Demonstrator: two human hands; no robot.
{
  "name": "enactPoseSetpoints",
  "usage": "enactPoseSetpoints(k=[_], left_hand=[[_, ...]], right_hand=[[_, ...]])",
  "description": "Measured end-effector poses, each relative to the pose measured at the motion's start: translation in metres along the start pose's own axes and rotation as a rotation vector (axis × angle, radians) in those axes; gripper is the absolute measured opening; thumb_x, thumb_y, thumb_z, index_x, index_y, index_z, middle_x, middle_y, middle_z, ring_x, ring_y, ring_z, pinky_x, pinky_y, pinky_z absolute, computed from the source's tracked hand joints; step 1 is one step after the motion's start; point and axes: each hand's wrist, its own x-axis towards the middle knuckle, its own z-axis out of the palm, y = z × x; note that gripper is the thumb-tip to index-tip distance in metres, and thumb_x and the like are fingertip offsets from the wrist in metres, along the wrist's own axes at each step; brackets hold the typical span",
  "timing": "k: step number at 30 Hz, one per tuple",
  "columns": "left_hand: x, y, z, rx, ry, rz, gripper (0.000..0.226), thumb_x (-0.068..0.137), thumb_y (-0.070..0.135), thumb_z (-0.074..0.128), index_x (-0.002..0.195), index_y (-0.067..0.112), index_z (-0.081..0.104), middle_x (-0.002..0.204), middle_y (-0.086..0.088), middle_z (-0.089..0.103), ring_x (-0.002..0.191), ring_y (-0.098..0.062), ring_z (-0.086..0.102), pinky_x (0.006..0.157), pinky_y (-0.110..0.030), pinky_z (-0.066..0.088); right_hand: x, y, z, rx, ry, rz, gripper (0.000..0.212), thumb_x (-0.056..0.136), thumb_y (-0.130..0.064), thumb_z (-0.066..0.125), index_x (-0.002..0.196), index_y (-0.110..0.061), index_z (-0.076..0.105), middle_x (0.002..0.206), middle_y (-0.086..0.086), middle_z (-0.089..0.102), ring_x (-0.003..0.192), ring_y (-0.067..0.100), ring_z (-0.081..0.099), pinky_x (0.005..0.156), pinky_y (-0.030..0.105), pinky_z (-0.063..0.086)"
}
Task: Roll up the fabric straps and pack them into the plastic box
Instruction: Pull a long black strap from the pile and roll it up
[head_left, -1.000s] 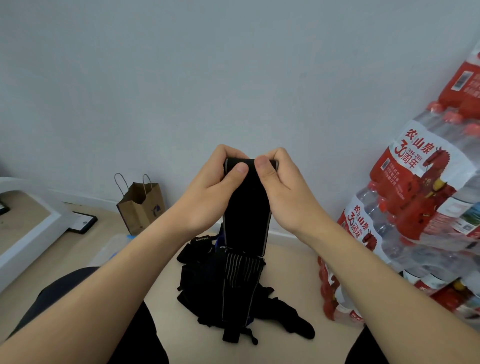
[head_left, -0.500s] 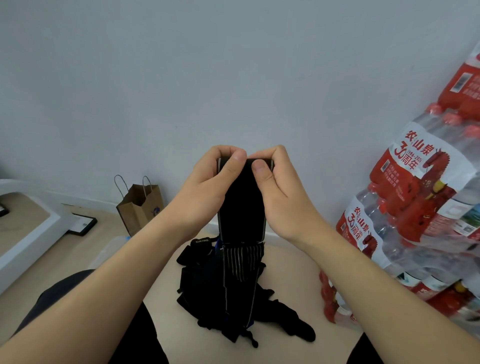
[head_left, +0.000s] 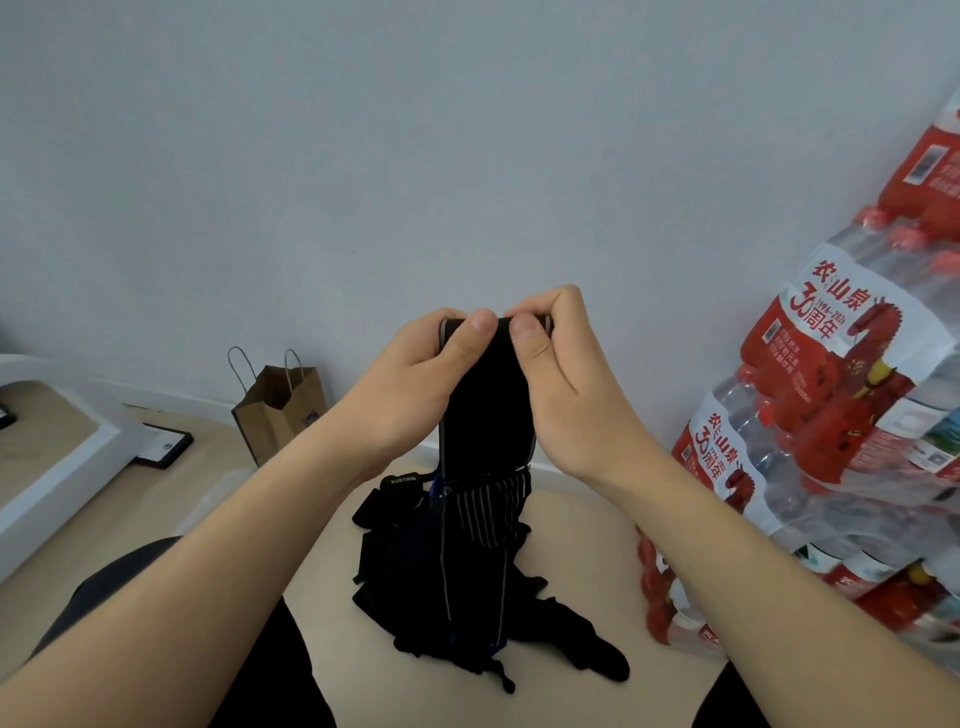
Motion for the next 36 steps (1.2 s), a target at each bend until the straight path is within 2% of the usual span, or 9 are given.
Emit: enactPoseSetpoints(k=[5,9,12,14,18,22,27,30,36], left_hand=[[-0.002,0.002,-0.002,-0.142,0.005,-0.024,0.032,0.102,0.037,0.062,0.122,0.012,0.062,0.101,-0.010,0.066,0.091,-0.026,0.064,0.077,-0.041,0.051],[-0.002,0.005,0.004,-0.083,0.000,-0.024,0.052,0.109,0.050,0.055,0.113,-0.001,0.065,0.089,-0.009,0.057,0.081,-0.025,0.055,0.074,-0.041,0.044],[0.000,0.001,0.000,0.025,0.045,0.025,0.034,0.111,0.039,0.056,0.110,0.006,0.066,0.080,0.006,0.065,0.072,-0.010,0.062,0.063,-0.023,0.050],[-0.002,0.001,-0.001,0.018,0.021,0.055,0.027,0.110,0.030,0.060,0.118,0.005,0.060,0.084,0.001,0.065,0.073,-0.013,0.061,0.061,-0.025,0.049],[-0.005,0.003,0.002,-0.088,-0.039,0.125,0.025,0.109,0.015,0.060,0.130,0.003,0.055,0.107,-0.012,0.069,0.099,-0.025,0.067,0.086,-0.040,0.058],[-0.005,0.006,0.010,-0.093,0.081,0.041,0.028,0.112,0.031,0.058,0.125,0.007,0.061,0.101,-0.001,0.068,0.091,-0.012,0.067,0.077,-0.028,0.057],[-0.002,0.002,0.007,-0.113,0.048,0.011,0.029,0.111,0.031,0.059,0.126,0.007,0.062,0.102,-0.002,0.072,0.094,-0.018,0.071,0.079,-0.033,0.058],[-0.003,0.001,0.005,-0.167,0.002,0.001,0.031,0.102,0.028,0.062,0.128,0.011,0.061,0.106,-0.006,0.069,0.098,-0.022,0.068,0.081,-0.036,0.057],[-0.001,0.001,0.006,-0.006,0.105,0.005,0.035,0.109,0.044,0.053,0.122,0.014,0.067,0.106,-0.005,0.073,0.099,-0.018,0.070,0.091,-0.045,0.058]], right_hand=[[0.006,-0.005,-0.001,0.103,-0.009,0.191,0.032,0.116,-0.044,0.042,0.098,-0.018,0.049,0.086,-0.010,0.051,0.071,-0.002,0.050,0.065,0.015,0.045],[0.004,-0.003,-0.001,0.078,0.007,0.096,0.020,0.118,-0.028,0.043,0.105,-0.017,0.054,0.093,-0.008,0.058,0.079,-0.003,0.056,0.072,0.015,0.047],[0.002,-0.002,0.002,0.142,-0.014,0.122,0.009,0.114,-0.024,0.047,0.116,-0.018,0.054,0.106,-0.005,0.063,0.095,0.002,0.062,0.082,0.022,0.052],[0.003,-0.005,0.001,0.198,0.013,0.185,0.013,0.108,-0.033,0.052,0.111,-0.021,0.057,0.101,-0.005,0.064,0.090,0.003,0.061,0.077,0.024,0.052],[0.007,-0.008,-0.002,0.109,0.020,0.251,0.041,0.114,-0.045,0.047,0.112,-0.007,0.061,0.104,0.012,0.070,0.091,0.008,0.065,0.082,0.040,0.057],[0.003,-0.006,-0.001,0.162,0.002,0.135,0.014,0.117,-0.025,0.047,0.115,-0.012,0.052,0.102,-0.004,0.062,0.087,-0.003,0.062,0.077,0.019,0.052],[0.004,-0.004,-0.001,0.245,0.014,0.158,0.020,0.103,-0.039,0.053,0.107,-0.019,0.052,0.095,-0.015,0.062,0.082,-0.003,0.060,0.070,0.017,0.051],[0.007,-0.001,-0.005,0.116,-0.004,0.179,0.028,0.114,-0.044,0.047,0.095,-0.023,0.049,0.084,-0.019,0.057,0.072,-0.004,0.054,0.068,0.020,0.047],[0.003,0.004,-0.005,0.097,-0.055,0.044,0.011,0.110,-0.031,0.046,0.114,-0.020,0.050,0.099,-0.010,0.061,0.088,0.000,0.060,0.078,0.021,0.051]])
